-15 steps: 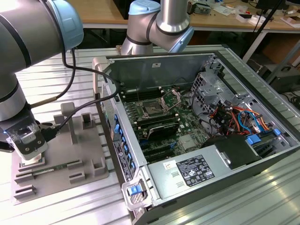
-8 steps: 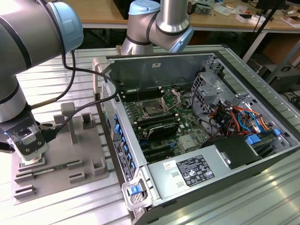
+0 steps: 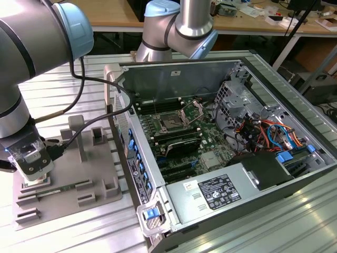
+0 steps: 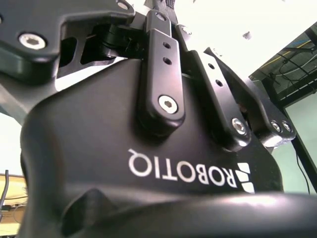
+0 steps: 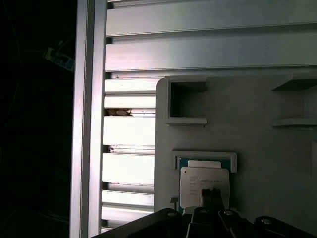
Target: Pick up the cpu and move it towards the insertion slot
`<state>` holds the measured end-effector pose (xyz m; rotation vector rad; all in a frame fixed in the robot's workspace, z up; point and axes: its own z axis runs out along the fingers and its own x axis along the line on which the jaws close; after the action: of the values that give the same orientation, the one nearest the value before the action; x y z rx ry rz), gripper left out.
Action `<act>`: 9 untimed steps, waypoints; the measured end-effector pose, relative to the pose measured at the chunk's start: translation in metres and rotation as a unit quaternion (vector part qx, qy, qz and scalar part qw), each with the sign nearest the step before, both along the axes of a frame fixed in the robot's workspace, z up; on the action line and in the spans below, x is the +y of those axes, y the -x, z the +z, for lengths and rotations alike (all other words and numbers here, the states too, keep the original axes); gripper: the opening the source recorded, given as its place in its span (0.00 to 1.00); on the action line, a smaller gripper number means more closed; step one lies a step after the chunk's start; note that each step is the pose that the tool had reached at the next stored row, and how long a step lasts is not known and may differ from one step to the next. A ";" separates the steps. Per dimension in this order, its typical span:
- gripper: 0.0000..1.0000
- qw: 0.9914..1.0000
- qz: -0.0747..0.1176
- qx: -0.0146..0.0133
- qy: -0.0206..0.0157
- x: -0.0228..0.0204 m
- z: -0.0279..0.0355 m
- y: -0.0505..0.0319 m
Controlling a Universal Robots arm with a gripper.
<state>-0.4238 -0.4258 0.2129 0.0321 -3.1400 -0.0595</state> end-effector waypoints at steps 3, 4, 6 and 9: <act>0.11 1.000 0.000 0.000 0.000 0.0000 -0.0001 0.0000; 0.11 1.000 0.000 0.000 0.000 0.0000 -0.0001 0.0000; 0.17 1.000 0.000 0.000 0.000 0.0000 -0.0001 0.0000; 0.29 1.000 0.000 0.000 0.000 0.0000 -0.0002 0.0000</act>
<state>-0.4238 -0.4258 0.2128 0.0321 -3.1400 -0.0594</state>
